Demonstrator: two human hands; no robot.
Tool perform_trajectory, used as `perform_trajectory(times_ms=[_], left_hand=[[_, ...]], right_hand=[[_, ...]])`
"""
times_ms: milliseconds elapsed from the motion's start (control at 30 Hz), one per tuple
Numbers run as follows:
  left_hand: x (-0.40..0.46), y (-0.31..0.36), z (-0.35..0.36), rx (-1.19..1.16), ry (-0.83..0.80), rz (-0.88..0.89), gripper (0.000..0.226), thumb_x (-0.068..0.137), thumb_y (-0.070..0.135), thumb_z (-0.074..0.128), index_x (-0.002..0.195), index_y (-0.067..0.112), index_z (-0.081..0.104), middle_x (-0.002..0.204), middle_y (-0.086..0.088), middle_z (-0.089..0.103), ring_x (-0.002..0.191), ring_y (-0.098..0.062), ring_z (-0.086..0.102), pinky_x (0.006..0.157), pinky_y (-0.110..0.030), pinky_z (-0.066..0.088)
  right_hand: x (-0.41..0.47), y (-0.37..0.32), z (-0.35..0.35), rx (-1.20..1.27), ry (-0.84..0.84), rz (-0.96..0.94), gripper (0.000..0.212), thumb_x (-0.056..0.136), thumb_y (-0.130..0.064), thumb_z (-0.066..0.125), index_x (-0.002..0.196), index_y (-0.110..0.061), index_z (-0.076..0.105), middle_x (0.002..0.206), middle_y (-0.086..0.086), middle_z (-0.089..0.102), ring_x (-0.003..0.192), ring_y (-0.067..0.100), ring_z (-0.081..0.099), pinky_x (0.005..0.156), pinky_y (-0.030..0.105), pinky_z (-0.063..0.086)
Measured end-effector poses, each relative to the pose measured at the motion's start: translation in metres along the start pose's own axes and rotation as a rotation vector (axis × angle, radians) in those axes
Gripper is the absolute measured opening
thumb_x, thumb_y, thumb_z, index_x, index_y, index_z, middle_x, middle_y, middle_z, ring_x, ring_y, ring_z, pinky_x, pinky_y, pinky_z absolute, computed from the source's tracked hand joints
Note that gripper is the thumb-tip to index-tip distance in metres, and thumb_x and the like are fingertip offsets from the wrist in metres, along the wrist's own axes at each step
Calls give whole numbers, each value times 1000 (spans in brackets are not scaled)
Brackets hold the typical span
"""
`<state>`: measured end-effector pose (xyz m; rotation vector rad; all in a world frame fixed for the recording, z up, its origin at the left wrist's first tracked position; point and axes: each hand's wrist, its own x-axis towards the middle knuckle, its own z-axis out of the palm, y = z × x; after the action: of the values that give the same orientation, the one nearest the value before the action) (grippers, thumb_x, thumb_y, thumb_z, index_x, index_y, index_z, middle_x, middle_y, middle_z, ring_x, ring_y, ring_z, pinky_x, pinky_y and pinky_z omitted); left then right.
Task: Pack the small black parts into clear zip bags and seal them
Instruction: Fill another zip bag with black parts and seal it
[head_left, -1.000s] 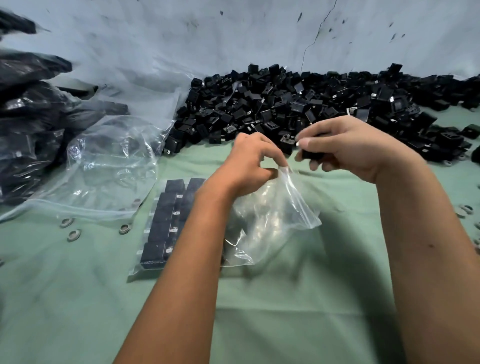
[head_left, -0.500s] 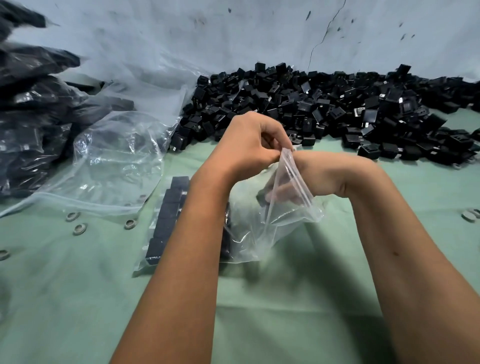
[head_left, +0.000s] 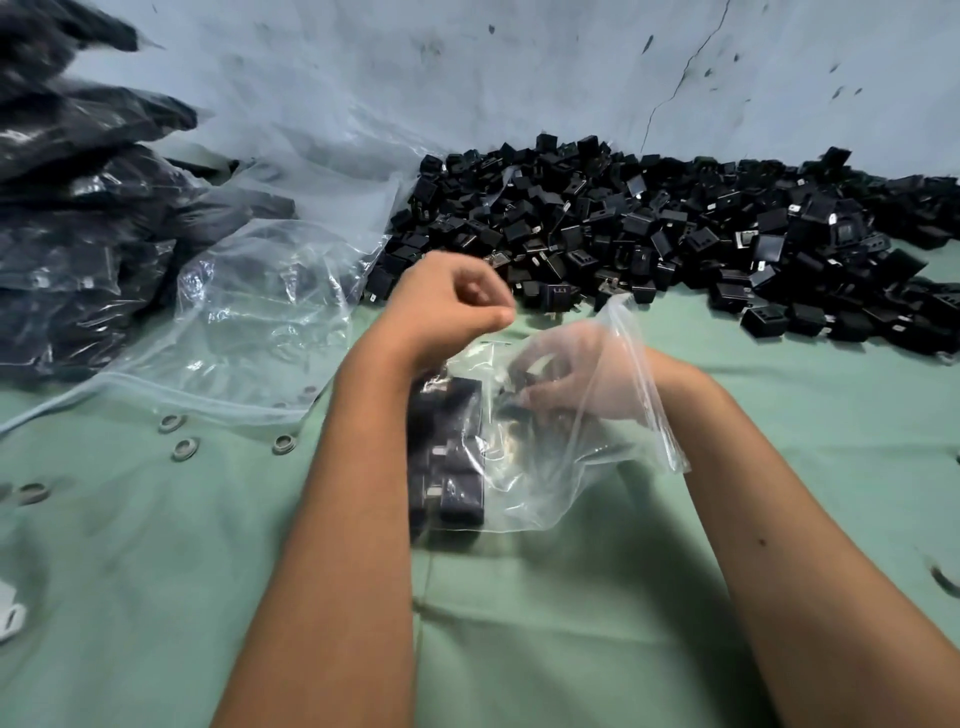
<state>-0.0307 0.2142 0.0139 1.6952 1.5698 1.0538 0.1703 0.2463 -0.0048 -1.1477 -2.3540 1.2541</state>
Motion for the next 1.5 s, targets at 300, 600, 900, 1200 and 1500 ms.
perform_trajectory(times_ms=[300,600,900,1200,1500], left_hand=[[-7,-21,-16,237,-158,-231,10,75,19,91,78,20,82,68,11,73,64,5,64,64,-20,45],[-1,-32,-12,292,56,-248,8,90,19,78,95,25,74,92,2,72,88,-18,68,85,-32,54],[3,-41,-8,350,153,-299,18,92,20,75,76,29,72,83,7,71,92,-18,69,91,-35,55],[3,-40,-3,353,186,-314,23,96,20,71,75,30,69,99,-1,75,93,-21,67,93,-40,54],[4,-42,-2,357,204,-327,19,96,21,69,78,26,69,98,-2,73,96,-23,66,91,-38,54]], right_hand=[[11,8,28,248,185,-22,10,93,-9,72,93,-18,77,80,3,78,72,16,76,66,28,60],[20,0,45,296,365,8,32,94,-2,69,126,-3,69,112,10,70,104,17,59,84,17,50],[7,-1,35,409,196,92,28,103,-10,58,130,-6,66,90,14,68,77,25,63,72,37,53],[12,-7,36,416,179,133,34,105,-9,54,137,-16,64,95,3,71,77,11,64,71,21,55],[14,-7,40,806,209,240,16,101,-1,57,109,0,71,66,4,69,52,8,62,46,15,52]])
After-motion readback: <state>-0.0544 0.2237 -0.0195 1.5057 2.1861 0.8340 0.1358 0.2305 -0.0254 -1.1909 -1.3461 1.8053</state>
